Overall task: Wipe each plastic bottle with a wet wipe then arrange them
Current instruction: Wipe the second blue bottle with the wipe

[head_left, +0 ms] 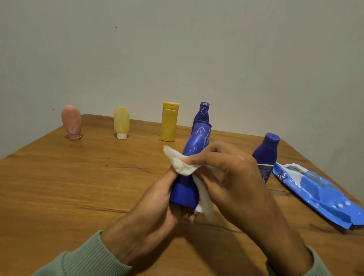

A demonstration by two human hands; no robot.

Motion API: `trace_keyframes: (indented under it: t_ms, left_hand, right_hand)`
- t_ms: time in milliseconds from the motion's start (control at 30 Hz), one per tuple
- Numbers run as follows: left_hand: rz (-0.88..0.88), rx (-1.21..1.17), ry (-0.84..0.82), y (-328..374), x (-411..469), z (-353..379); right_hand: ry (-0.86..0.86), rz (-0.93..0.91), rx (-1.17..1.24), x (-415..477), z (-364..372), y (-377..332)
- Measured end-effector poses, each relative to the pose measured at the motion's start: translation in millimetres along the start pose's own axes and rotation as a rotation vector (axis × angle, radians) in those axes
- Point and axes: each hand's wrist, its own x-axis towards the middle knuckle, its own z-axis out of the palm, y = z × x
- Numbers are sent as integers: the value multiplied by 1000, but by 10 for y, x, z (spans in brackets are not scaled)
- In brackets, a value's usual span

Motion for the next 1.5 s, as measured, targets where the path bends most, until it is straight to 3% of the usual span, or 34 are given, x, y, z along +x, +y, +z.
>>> trace_keyframes:
  t_ms: [167,300,367,500,567,700,800,900,1067,1233,1400,1500]
  left_hand:
    - [-29,-20,34,-10,47,-22]
    - [-47,-244,22,20,61,-40]
    - [-47,-299,-8,15,66,-50]
    - [-17,-165,-38,20,57,-55]
    - [-43,-114,-50,19,67,-85]
    - [-123,-176,-112,42,93,-165]
    - [-171,-250,-131,52,116,-208]
    - [-152,-262,-127,27,109,-176]
    - [-72,-180,-78,32,93,-131]
    - [-117,-244,-140,32,107,-171]
    - [-59,-48,-123,23,87,-120]
    - [-49,-59,-120,11,85,-114]
  right_hand:
    - [52,40,-47,-33,59,-14]
    - [-243,10,-13,5,-57,-55]
    - [-305,16,-43,9,-119,-57]
    - [-117,12,-120,-1,-147,-79]
    - [-109,8,-133,-3,-154,-91]
    - [-347,-3,-53,1,-212,-131]
    - [-399,6,18,1,-239,-162]
    - [-333,47,19,2,-197,-167]
    - [-52,207,-48,13,-47,-99]
    - [-151,194,-47,-31,2,-218]
    - [-22,214,-100,-5,-32,-51]
    - [-97,211,-36,4,-41,-64]
